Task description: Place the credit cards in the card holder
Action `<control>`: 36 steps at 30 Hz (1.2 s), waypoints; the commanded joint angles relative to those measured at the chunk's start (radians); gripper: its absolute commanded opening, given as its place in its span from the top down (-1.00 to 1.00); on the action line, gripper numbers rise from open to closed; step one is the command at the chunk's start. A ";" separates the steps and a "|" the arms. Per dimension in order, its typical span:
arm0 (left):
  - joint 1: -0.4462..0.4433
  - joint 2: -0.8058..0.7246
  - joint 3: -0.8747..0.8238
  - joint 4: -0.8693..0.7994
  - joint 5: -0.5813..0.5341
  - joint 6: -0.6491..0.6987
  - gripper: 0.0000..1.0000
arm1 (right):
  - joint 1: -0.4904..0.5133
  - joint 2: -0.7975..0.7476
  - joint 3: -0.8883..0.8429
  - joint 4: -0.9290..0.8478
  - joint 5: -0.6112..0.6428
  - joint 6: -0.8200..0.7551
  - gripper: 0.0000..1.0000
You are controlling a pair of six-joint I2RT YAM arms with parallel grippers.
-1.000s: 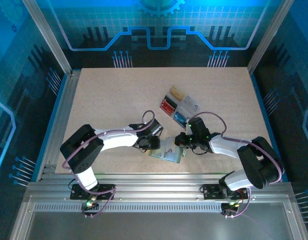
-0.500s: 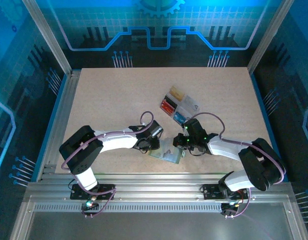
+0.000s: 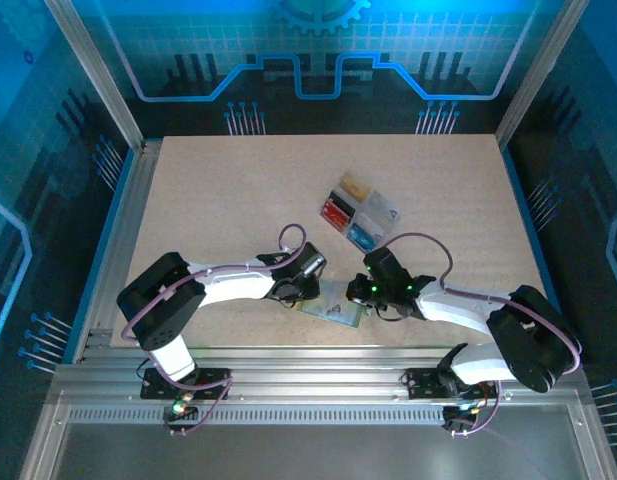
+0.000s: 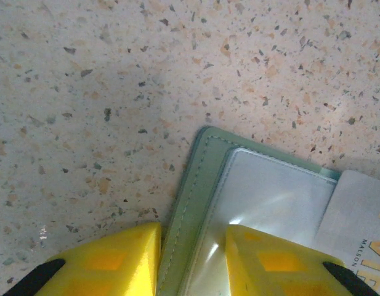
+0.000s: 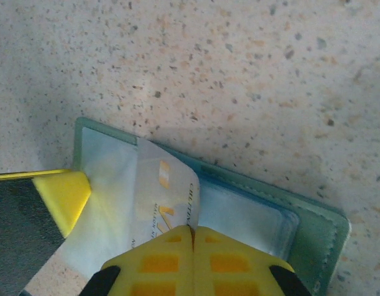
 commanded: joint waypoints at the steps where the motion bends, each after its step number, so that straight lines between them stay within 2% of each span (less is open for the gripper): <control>1: -0.061 0.132 -0.081 -0.009 0.176 -0.035 0.36 | 0.041 -0.026 -0.029 -0.023 0.081 0.057 1.00; 7: -0.063 0.140 -0.087 0.003 0.182 -0.039 0.37 | 0.069 -0.036 -0.028 -0.036 0.125 0.087 1.00; 24: -0.066 0.139 -0.104 0.027 0.186 -0.042 0.36 | 0.120 0.050 0.010 -0.022 0.103 0.116 1.00; 36: -0.067 0.128 -0.124 0.042 0.190 -0.045 0.36 | 0.117 0.092 0.069 -0.041 0.112 0.085 1.00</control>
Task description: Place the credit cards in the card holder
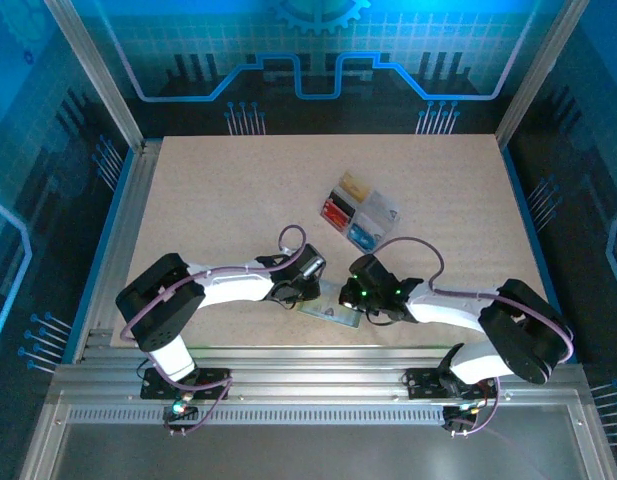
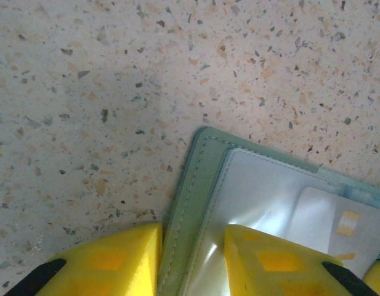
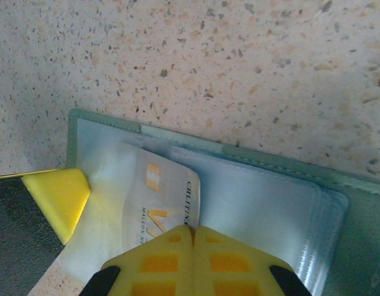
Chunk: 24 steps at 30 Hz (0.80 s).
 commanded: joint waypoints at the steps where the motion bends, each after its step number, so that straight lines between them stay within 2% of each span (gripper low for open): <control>1: -0.061 0.130 -0.096 0.007 0.199 -0.047 0.36 | 0.013 0.037 0.031 -0.036 0.016 -0.022 1.00; 15: -0.092 0.100 -0.119 0.026 0.204 -0.093 0.31 | 0.034 0.154 0.082 0.103 -0.024 -0.027 1.00; 24: -0.093 0.074 -0.139 0.049 0.213 -0.134 0.23 | 0.030 0.244 0.154 0.163 -0.109 -0.106 1.00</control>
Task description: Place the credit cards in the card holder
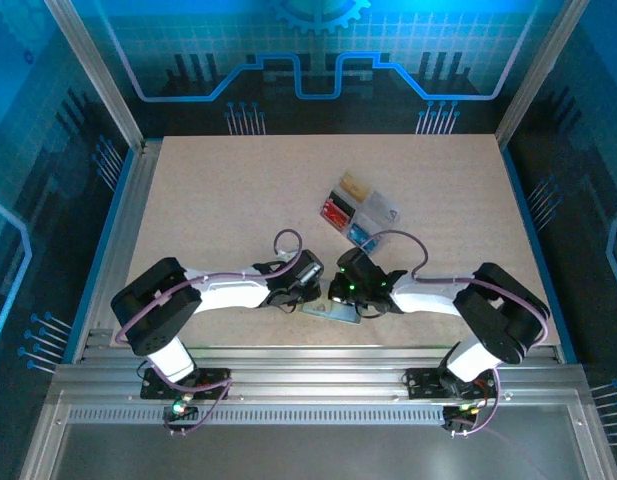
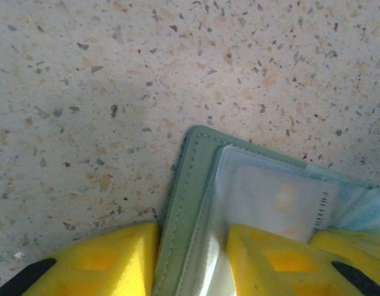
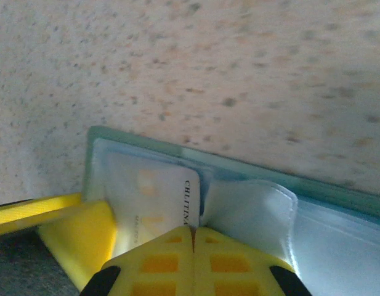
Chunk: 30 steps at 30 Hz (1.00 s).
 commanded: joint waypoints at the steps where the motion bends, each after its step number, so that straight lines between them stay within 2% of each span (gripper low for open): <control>1: -0.066 0.107 -0.078 -0.047 0.261 -0.052 0.21 | 0.012 0.086 0.049 0.101 -0.091 -0.058 1.00; 8: -0.025 0.050 -0.086 -0.030 0.322 -0.053 0.02 | -0.005 0.078 0.110 -0.039 -0.092 -0.165 1.00; 14: 0.022 -0.042 -0.118 -0.043 0.346 -0.029 -0.11 | -0.032 0.069 0.144 -0.122 -0.127 -0.230 0.82; 24: 0.097 -0.131 -0.126 -0.109 0.360 0.051 -0.13 | -0.031 -0.018 0.271 -0.323 -0.146 -0.377 0.41; 27: 0.111 -0.153 -0.111 -0.142 0.355 0.085 -0.14 | -0.036 -0.059 0.296 -0.418 -0.100 -0.414 0.37; 30: 0.114 -0.175 -0.090 -0.174 0.345 0.110 -0.15 | -0.043 -0.075 0.316 -0.499 -0.055 -0.448 0.41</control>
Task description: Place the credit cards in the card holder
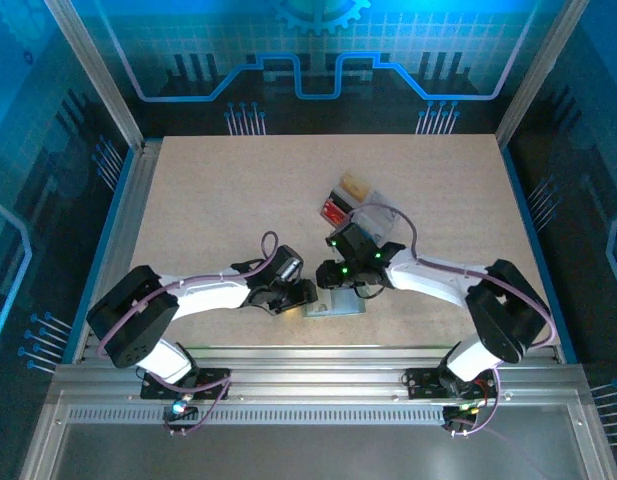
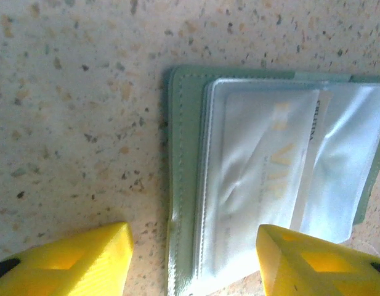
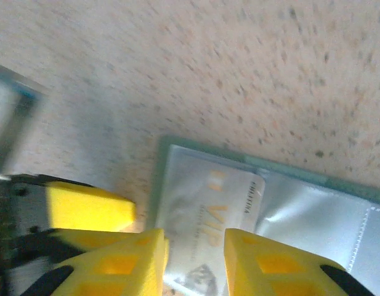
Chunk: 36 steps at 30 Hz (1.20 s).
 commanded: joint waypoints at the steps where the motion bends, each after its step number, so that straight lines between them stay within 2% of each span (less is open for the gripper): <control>1: 0.004 -0.033 0.012 -0.142 0.043 0.060 -0.15 | -0.003 -0.027 0.045 -0.142 0.061 -0.075 0.42; 9: 0.005 -0.016 0.073 -0.169 0.046 0.112 -0.18 | 0.000 0.098 0.135 -0.308 0.189 -0.118 0.39; 14: 0.005 0.009 0.105 -0.175 0.051 0.131 -0.18 | 0.000 0.133 0.139 -0.306 0.195 -0.109 0.27; 27: 0.005 0.095 0.149 -0.167 0.051 0.145 -0.17 | 0.007 0.221 0.145 -0.317 0.227 -0.097 0.27; 36: 0.005 0.161 0.158 -0.167 0.015 0.151 -0.12 | 0.026 0.239 0.129 -0.296 0.205 -0.080 0.29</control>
